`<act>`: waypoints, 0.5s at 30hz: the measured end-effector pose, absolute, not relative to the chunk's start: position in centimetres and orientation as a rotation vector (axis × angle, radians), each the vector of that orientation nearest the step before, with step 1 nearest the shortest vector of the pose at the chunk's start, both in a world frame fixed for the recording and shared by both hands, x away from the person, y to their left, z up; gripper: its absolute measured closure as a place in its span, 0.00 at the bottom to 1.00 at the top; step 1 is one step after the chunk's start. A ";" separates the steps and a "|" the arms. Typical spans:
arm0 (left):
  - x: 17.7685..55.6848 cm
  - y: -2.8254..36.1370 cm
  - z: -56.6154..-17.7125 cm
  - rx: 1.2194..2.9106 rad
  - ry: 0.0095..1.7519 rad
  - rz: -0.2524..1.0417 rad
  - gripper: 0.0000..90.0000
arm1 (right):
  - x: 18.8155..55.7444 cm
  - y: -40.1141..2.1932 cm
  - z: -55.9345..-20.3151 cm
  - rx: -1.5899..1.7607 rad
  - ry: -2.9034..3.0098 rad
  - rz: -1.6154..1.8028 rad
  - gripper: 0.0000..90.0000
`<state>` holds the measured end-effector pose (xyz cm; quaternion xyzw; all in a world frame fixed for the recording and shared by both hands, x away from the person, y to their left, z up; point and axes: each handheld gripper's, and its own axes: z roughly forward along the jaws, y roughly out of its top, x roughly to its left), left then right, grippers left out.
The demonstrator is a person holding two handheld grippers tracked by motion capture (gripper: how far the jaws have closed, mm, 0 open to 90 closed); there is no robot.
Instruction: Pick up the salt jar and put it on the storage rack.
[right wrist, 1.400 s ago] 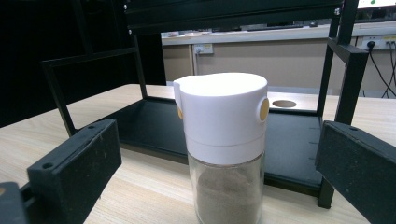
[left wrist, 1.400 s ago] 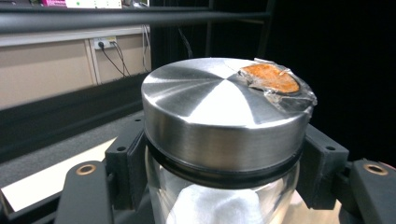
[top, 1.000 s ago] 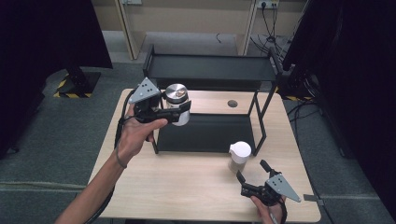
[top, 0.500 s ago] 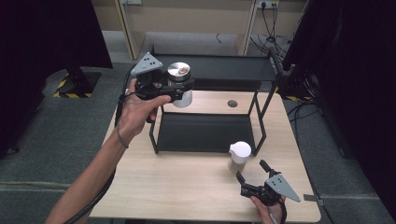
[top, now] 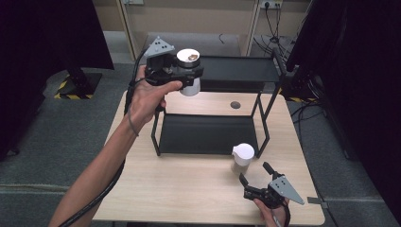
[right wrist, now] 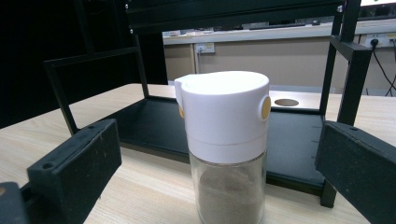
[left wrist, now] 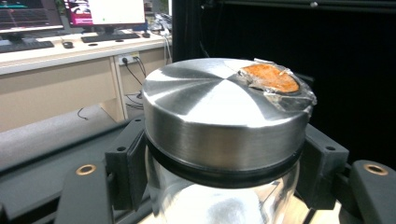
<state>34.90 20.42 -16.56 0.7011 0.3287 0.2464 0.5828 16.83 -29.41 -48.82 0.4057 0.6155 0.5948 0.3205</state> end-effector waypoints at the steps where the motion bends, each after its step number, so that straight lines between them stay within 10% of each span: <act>1: 35.0 20.3 -16.3 1.636 0.772 0.584 0.34 | 16.8 -29.4 -48.8 1.064 1.617 1.564 0.01; 15: 37.2 18.5 -15.6 1.597 0.887 0.663 0.34 | 16.9 -29.4 -48.8 1.061 1.623 1.567 0.01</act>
